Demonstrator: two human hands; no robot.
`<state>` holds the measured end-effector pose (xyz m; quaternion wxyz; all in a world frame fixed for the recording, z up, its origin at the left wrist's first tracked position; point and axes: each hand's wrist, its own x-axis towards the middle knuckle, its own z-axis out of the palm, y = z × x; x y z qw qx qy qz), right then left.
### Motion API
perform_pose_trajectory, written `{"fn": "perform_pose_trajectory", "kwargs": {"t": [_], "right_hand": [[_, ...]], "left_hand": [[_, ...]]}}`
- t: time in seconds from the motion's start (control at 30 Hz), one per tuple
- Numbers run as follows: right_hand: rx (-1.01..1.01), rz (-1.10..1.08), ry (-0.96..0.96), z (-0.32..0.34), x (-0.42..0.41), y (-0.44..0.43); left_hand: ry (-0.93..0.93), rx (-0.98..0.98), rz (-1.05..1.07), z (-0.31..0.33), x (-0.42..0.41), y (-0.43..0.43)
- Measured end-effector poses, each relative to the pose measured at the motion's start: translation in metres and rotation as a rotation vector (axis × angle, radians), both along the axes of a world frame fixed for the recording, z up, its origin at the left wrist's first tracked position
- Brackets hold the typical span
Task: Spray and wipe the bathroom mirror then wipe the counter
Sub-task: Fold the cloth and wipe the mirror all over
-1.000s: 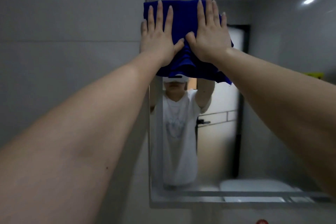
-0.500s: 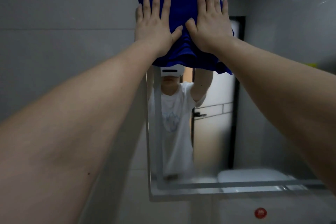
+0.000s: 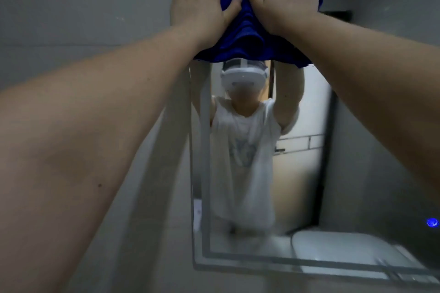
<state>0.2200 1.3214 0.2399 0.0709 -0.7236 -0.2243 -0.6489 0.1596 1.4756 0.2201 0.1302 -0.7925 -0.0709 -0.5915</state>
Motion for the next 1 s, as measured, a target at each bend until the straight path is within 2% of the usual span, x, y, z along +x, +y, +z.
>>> {"fn": "perform_pose_trajectory", "kwargs": {"t": [0.3,0.5,0.83,1.0], "right_hand": [[0.018,0.072,0.007,0.081,0.008,-0.005],[-0.021,0.100,0.071,0.116,0.008,-0.015],[-0.019,0.086,0.132,0.111,0.001,-0.012],[-0.013,0.068,0.132,0.078,0.001,-0.010]], "left_hand": [[-0.034,0.046,-0.021,0.088,0.008,-0.002],[0.037,0.088,-0.074,0.133,0.005,-0.001],[0.053,0.048,-0.113,0.125,0.004,-0.005],[0.057,0.016,-0.124,0.092,0.003,-0.005]]}}
